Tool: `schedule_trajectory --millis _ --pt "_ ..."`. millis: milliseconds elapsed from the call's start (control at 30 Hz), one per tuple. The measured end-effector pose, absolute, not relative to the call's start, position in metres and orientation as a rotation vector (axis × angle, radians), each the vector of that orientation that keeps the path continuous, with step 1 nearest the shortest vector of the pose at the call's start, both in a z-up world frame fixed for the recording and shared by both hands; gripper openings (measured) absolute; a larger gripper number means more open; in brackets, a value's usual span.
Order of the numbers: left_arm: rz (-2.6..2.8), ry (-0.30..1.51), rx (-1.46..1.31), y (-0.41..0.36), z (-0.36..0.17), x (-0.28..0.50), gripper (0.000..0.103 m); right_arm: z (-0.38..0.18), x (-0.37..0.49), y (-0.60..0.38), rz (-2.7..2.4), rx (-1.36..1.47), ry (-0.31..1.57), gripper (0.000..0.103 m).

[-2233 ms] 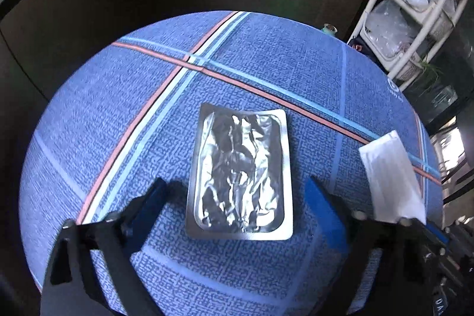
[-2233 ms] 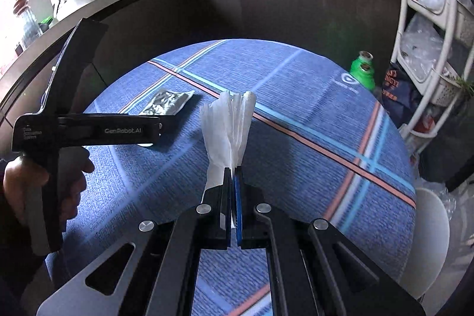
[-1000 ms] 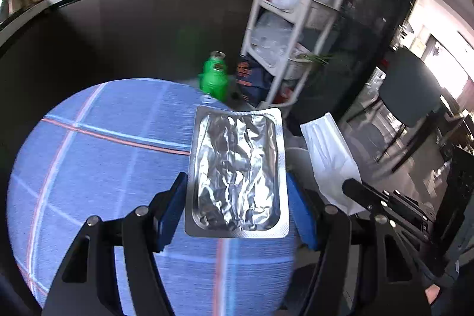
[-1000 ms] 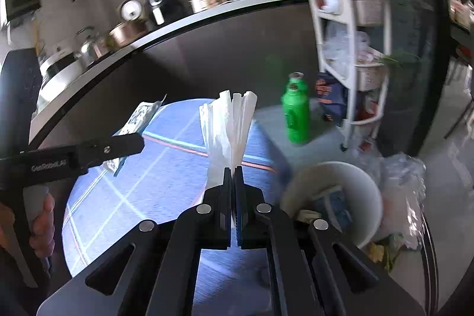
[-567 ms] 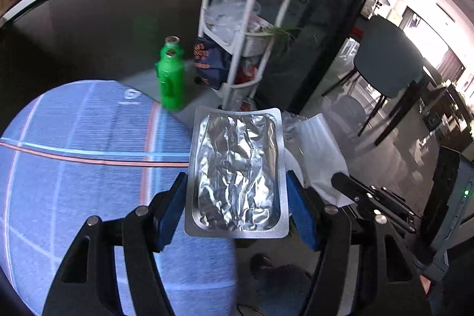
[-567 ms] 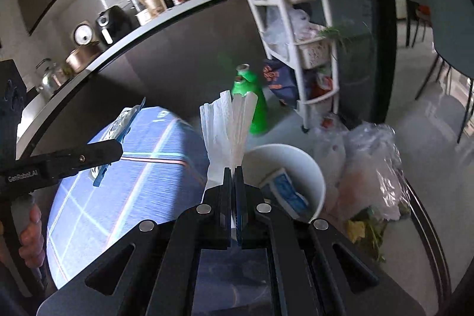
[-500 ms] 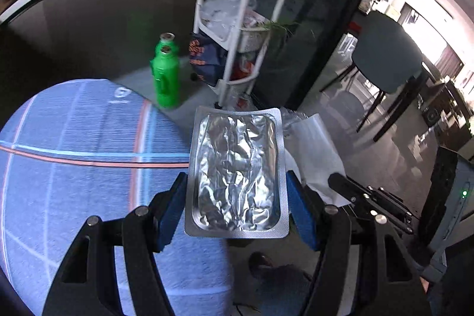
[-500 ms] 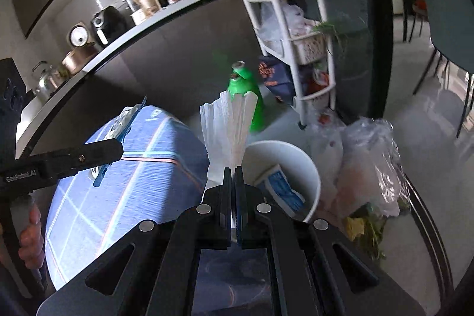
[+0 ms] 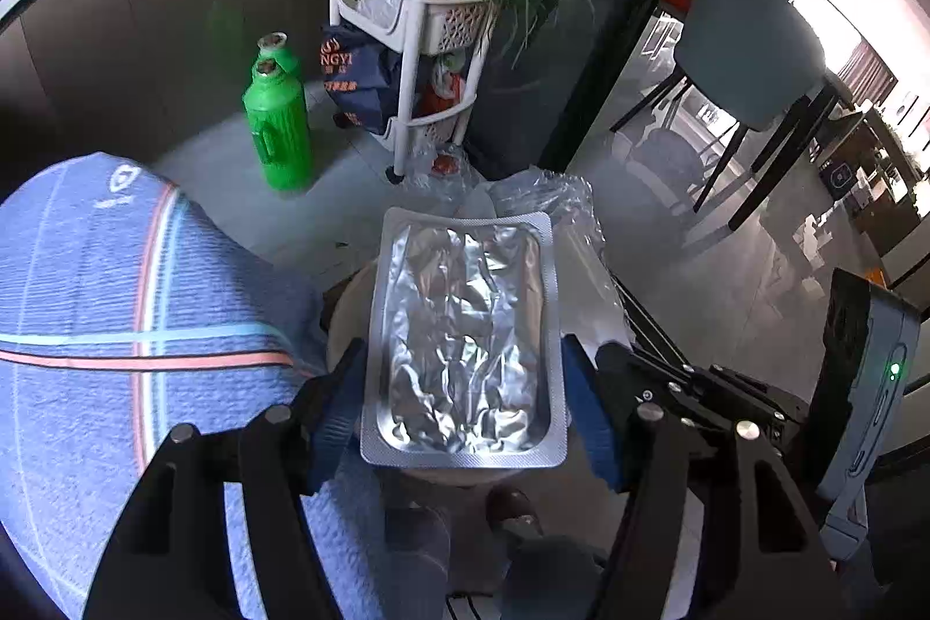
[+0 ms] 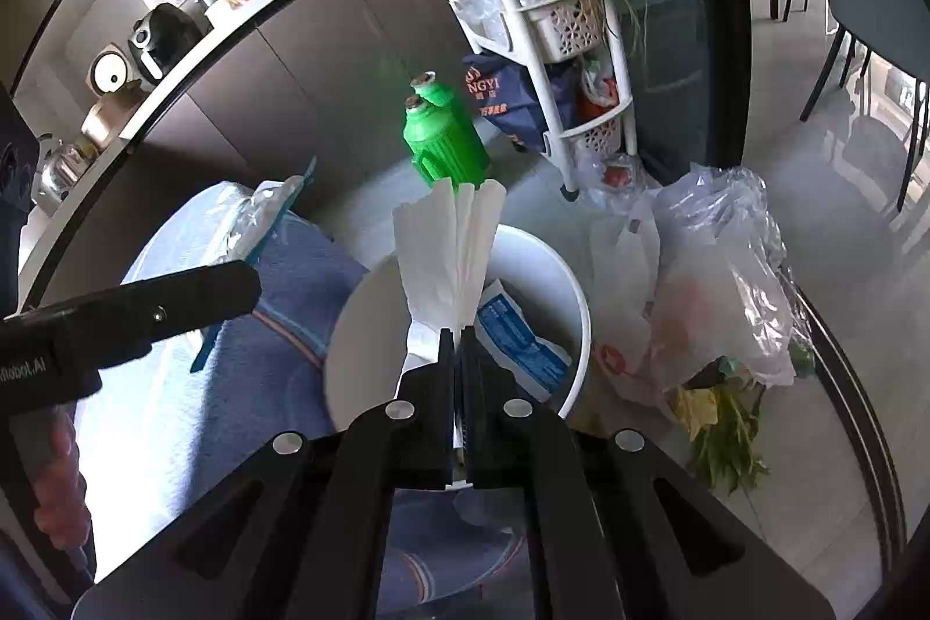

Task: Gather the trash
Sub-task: 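Carry foil pack and tissue to the bucket and release both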

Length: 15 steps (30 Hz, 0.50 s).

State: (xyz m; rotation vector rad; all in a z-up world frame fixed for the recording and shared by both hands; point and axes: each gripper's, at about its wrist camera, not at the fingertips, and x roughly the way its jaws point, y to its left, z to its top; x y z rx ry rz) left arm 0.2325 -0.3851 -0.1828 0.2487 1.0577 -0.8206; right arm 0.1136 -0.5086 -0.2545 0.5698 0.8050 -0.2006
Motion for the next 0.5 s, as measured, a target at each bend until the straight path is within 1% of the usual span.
schedule_trajectory --millis 400,433,467,500 --pt "-0.814 1.089 0.289 -0.406 -0.216 0.246 0.066 -0.284 0.138 -0.521 -0.195 0.577 0.848 0.002" --pt "-0.815 1.088 0.291 -0.407 -0.217 0.246 0.067 -0.285 0.139 -0.521 -0.193 0.575 0.85 0.005" --pt "-0.817 1.084 0.29 -0.408 -0.218 0.247 0.067 -0.286 0.14 -0.521 -0.195 0.57 0.85 0.005" --pt "-0.822 1.08 0.287 -0.408 -0.218 0.248 0.07 -0.287 0.141 -0.521 -0.195 0.565 0.848 0.006"
